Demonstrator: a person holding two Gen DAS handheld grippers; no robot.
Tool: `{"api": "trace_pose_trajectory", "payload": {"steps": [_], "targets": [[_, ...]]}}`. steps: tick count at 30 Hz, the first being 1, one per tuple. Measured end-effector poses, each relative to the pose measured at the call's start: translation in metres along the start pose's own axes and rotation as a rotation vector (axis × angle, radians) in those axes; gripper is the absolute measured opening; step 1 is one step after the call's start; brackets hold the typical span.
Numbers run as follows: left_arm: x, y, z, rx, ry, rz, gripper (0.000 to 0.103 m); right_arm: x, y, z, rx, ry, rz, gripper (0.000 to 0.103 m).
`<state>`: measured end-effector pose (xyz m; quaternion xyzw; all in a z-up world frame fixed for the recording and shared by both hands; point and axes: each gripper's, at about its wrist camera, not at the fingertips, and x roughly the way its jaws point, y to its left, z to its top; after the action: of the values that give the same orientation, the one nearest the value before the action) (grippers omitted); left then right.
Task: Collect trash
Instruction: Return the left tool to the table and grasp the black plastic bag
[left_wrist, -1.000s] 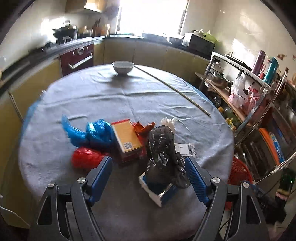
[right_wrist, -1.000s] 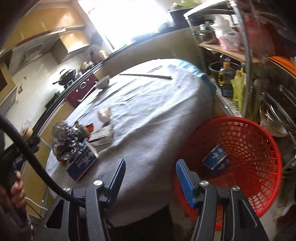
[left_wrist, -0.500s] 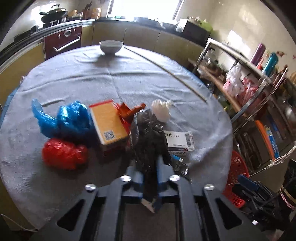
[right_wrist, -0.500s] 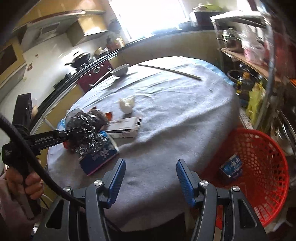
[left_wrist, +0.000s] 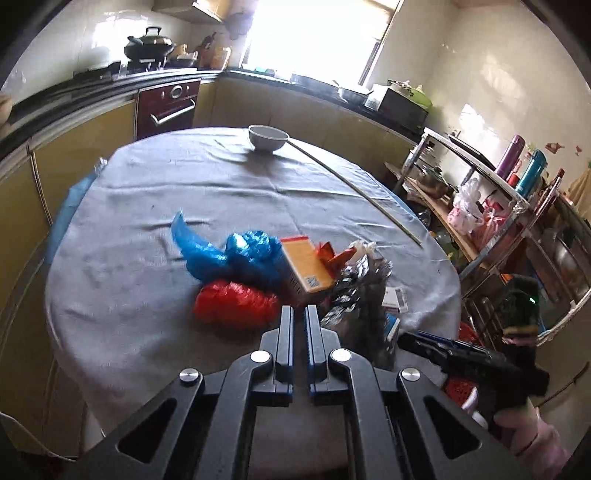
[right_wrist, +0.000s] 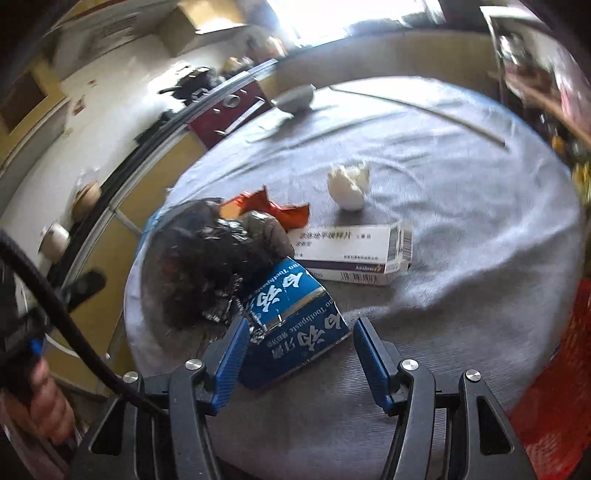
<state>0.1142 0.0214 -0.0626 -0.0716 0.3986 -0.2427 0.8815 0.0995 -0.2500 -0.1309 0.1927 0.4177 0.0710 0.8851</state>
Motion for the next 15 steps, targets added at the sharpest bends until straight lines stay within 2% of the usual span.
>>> {"api": "trace_pose_trajectory", "payload": {"steps": [2,3,5,6,7,9,11,12,13,15], "targets": [[0.001,0.0,0.0,-0.006,0.005,-0.024,0.006,0.007,-0.001,0.0,0.028,0.022,-0.014,0.062],[0.0,-0.002,0.001,-0.004,0.003,-0.039,0.011,0.008,-0.001,-0.001,0.036,0.025,-0.017,0.062],[0.002,-0.015,0.005,0.024,-0.002,-0.059,0.039,0.008,-0.005,-0.003,0.063,0.018,-0.024,0.062],[0.004,-0.022,0.006,0.04,-0.012,-0.049,0.064,0.007,-0.009,-0.004,0.085,0.013,-0.018,0.062],[0.007,-0.031,0.008,0.065,-0.031,-0.024,0.072,0.006,-0.014,-0.005,0.105,0.011,-0.01,0.062],[0.018,-0.044,0.009,0.103,-0.028,-0.003,0.072,0.002,-0.024,-0.008,0.149,0.001,-0.002,0.062],[0.043,-0.056,0.009,0.142,0.03,0.014,0.072,-0.002,-0.034,-0.01,0.177,-0.012,-0.006,0.063],[0.056,-0.06,0.007,0.162,0.054,0.031,0.066,-0.004,-0.036,-0.01,0.188,-0.015,-0.007,0.063],[0.064,-0.062,0.006,0.175,0.071,0.043,0.042,-0.005,-0.04,-0.011,0.201,-0.019,-0.006,0.063],[0.086,-0.061,0.001,0.171,0.139,0.067,0.01,-0.009,-0.047,-0.013,0.222,-0.024,0.0,0.063]]}}
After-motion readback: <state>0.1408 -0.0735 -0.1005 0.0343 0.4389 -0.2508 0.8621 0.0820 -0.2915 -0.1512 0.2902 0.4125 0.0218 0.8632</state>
